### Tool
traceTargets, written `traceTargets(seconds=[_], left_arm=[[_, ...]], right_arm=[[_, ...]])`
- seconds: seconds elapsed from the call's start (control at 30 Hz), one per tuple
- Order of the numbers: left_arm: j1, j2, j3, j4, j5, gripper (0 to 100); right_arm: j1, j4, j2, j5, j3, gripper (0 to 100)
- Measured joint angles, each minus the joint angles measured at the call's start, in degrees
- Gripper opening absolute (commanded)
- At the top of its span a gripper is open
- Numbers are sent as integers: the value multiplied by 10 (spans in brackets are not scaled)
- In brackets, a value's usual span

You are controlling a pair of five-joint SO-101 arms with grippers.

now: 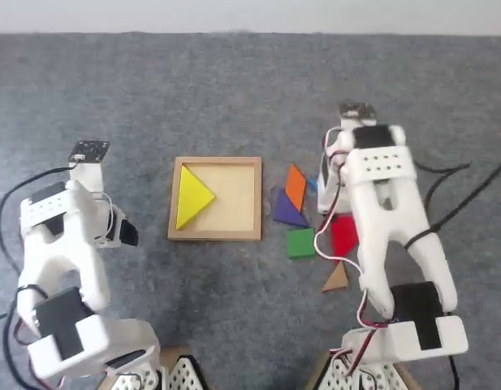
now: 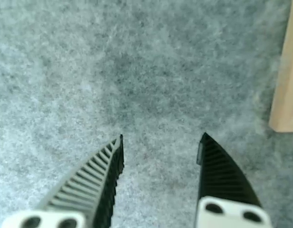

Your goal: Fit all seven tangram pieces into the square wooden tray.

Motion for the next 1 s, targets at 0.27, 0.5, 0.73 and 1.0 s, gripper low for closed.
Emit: traceTargets(seconds=[0.27, 0.5, 0.73, 1.0], left_arm=[[0, 0, 0, 0, -4, 246], [0, 0, 0, 0, -4, 246], [0, 0, 0, 0, -4, 246], [0, 0, 0, 0, -4, 246]], right_arm=[[26, -120, 46, -85, 73, 263], [12, -141, 86, -220, 73, 273], [-33, -155, 97, -286, 73, 334], [5, -179, 103, -392, 73, 489]])
